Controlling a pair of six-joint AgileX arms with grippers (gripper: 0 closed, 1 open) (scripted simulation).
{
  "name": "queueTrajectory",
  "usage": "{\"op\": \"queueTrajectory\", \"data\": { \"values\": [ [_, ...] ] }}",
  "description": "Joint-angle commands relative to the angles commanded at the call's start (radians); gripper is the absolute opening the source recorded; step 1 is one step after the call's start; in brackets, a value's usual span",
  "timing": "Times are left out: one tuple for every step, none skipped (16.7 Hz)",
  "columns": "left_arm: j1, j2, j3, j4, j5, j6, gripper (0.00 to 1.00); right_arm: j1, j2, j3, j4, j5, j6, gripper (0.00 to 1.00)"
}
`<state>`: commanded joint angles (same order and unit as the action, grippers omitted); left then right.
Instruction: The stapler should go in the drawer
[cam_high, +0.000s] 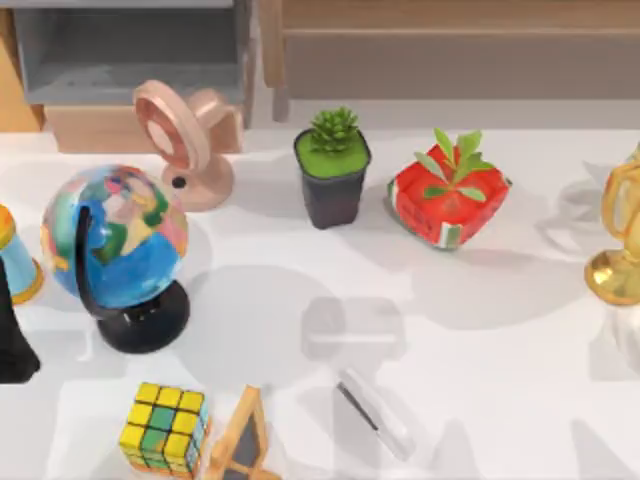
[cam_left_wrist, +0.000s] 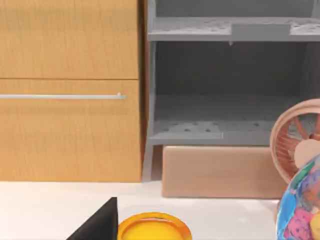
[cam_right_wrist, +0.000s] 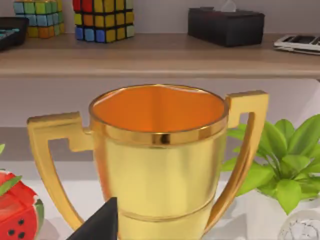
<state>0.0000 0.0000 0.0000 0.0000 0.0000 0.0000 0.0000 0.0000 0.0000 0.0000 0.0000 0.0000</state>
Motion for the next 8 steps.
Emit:
{"op": "queueTrajectory", "data": {
  "values": [
    [0.000, 0.000, 0.000, 0.000, 0.000, 0.000, 1.00, 0.000, 0.000, 0.000, 0.000, 0.000, 0.000, 1.00],
    [0.000, 0.000, 0.000, 0.000, 0.000, 0.000, 1.00, 0.000, 0.000, 0.000, 0.000, 0.000, 0.000, 1.00],
    [0.000, 0.010, 0.005, 0.008, 0.003, 0.008, 1.00, 0.000, 0.000, 0.000, 0.000, 0.000, 0.000, 1.00],
    [0.000, 0.030, 0.016, 0.024, 0.009, 0.024, 1.00, 0.000, 0.000, 0.000, 0.000, 0.000, 0.000, 1.00],
    [0.001, 0.060, 0.032, 0.047, 0.017, 0.047, 1.00, 0.000, 0.000, 0.000, 0.000, 0.000, 0.000, 1.00],
    [0.003, 0.100, 0.052, 0.076, 0.026, 0.077, 1.00, 0.000, 0.000, 0.000, 0.000, 0.000, 0.000, 1.00],
    [0.007, 0.149, 0.077, 0.110, 0.036, 0.112, 1.00, 0.000, 0.000, 0.000, 0.000, 0.000, 0.000, 1.00],
    [0.013, 0.207, 0.107, 0.148, 0.046, 0.152, 1.00, 0.000, 0.000, 0.000, 0.000, 0.000, 0.000, 1.00]
  ]
}}
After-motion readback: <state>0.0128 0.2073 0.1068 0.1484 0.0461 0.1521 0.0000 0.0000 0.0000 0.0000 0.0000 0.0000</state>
